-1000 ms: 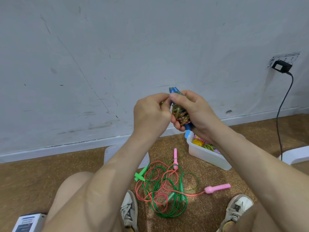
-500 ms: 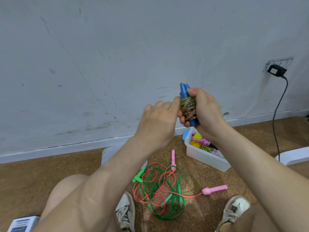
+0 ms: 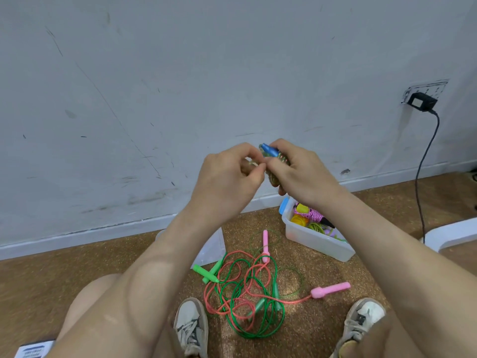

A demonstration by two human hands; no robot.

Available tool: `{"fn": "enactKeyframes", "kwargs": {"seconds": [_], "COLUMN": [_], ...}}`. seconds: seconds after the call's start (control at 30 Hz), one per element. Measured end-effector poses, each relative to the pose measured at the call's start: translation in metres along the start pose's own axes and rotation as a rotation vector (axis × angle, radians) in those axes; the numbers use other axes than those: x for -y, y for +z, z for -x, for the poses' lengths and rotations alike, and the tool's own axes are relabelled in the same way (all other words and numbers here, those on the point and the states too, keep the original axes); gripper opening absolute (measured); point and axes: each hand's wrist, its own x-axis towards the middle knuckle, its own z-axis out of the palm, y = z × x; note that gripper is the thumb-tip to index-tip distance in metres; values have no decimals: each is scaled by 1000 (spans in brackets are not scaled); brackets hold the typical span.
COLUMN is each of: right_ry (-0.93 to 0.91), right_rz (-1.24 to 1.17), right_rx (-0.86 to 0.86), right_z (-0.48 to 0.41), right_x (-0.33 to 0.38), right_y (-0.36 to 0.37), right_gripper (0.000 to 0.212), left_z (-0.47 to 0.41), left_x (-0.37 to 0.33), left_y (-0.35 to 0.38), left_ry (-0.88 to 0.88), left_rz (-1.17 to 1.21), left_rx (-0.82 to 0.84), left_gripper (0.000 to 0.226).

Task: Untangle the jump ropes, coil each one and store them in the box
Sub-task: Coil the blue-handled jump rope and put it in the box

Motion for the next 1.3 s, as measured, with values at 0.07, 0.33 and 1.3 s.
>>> {"fn": "enactKeyframes", "kwargs": {"seconds": [0.07, 0.33, 1.3], "right_ry": [-15, -18, 61], "right_rz": [82, 18, 27], "right_rx": [40, 264, 518], "right_z": [0, 9, 7], "right_x": [-2, 0, 3], "right_y": [-3, -7, -17], "right_gripper": [19, 33, 17], "left_z": [-1, -4, -10], "left_x": [-6, -5, -2], "left_y": [-2, -15, -27], "left_ry": [-227, -417, -289], "left_rz": [216, 516, 337], "left_rx": [120, 273, 478], "left_gripper": [9, 5, 18]}}
